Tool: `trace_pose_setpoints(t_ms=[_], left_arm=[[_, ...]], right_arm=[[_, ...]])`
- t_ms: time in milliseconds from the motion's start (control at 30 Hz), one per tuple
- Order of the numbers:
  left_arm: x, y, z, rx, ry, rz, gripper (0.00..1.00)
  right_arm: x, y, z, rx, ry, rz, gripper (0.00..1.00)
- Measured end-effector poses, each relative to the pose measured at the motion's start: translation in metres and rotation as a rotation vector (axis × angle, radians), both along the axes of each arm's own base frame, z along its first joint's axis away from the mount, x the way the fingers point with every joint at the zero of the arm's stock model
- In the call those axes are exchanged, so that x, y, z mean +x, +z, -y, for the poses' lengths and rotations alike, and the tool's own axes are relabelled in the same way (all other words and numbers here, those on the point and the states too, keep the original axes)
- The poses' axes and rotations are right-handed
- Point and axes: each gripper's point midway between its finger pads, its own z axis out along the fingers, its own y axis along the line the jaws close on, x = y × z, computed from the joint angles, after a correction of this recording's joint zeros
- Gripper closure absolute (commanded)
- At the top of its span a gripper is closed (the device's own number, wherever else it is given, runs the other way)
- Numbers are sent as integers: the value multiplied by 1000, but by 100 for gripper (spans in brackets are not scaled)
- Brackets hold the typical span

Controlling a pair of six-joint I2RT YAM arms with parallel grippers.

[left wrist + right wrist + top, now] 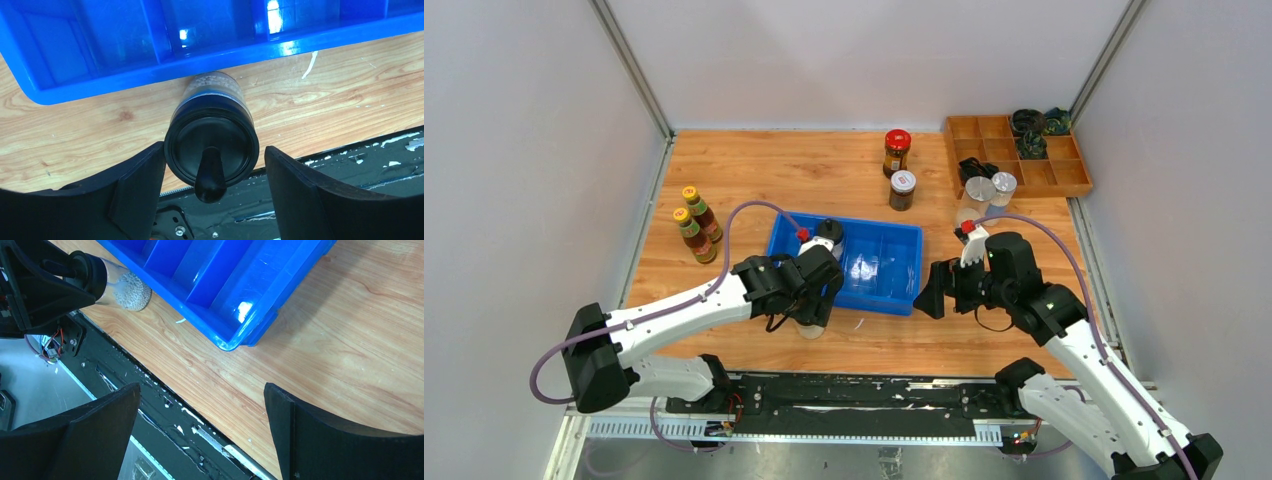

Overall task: Organize the condiment bottles
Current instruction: Pick up the bottle from the center of the board, then place the bottle in the storage box.

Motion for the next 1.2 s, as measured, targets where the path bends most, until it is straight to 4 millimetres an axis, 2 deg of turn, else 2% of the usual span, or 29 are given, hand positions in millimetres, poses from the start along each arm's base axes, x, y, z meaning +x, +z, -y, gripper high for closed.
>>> trace_pose_setpoints(t_ms=[333, 667, 867, 1200], left_arm=[[1, 0, -1, 0, 6, 5, 39], [-2, 8, -5, -3, 5, 6, 42], [1, 37, -1, -40, -1, 34, 43], [9, 106, 1, -77, -28, 111, 43]], right_arm=[[0, 0, 0, 1, 0, 2, 0], [0, 0, 0, 1, 0, 2, 0], [0, 0, 0, 1, 0, 2, 0], [-1, 0, -1, 3, 6, -3, 0]])
